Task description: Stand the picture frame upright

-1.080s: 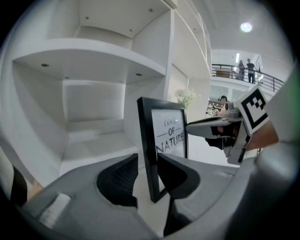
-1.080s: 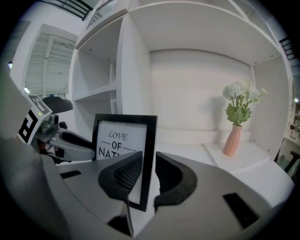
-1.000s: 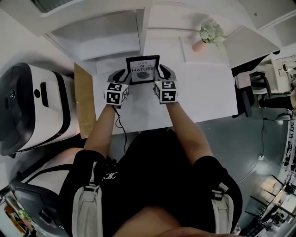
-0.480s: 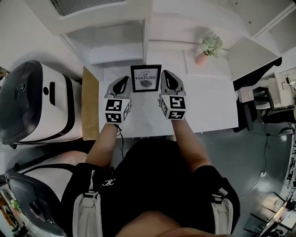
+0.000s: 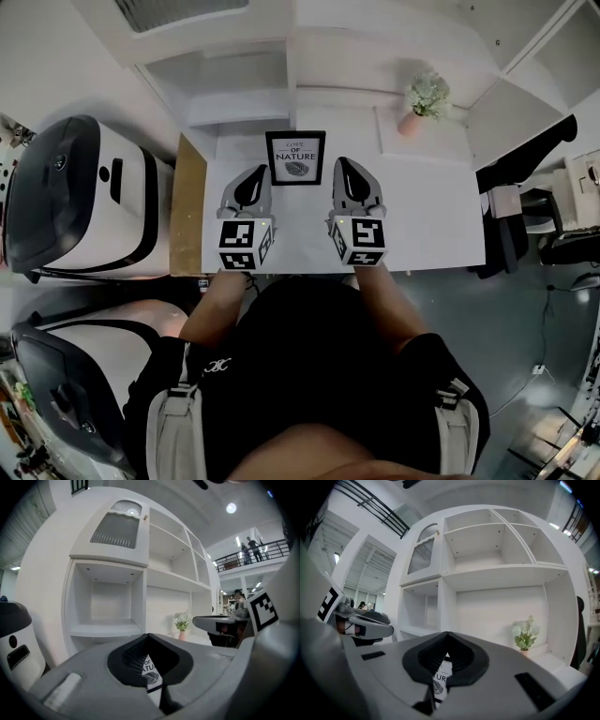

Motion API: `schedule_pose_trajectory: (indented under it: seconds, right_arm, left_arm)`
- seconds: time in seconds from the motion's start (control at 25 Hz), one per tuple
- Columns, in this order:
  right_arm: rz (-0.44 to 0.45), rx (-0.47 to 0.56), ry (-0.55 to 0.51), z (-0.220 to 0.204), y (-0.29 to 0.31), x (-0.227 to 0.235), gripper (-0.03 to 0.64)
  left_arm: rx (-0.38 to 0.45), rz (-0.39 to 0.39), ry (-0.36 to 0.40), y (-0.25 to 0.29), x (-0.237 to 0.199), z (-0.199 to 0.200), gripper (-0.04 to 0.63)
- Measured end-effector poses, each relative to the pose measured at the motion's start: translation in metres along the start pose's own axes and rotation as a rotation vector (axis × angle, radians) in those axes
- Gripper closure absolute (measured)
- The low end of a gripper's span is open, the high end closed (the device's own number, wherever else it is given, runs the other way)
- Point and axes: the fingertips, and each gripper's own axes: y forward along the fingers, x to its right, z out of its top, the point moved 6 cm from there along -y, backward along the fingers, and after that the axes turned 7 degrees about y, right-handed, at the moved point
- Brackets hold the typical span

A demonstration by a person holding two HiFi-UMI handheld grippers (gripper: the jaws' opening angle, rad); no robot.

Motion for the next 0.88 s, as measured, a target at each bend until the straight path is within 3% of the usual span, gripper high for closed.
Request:
schedule_pose_trajectory:
  seconds: [0.88]
  right_arm:
    - [-0.003, -0.002, 0.012, -0.004, -0.006, -0.009, 0.617]
  left_arm:
    - [0.006, 0.009, 0.012, -0.017, -0.003, 0.006, 0.578]
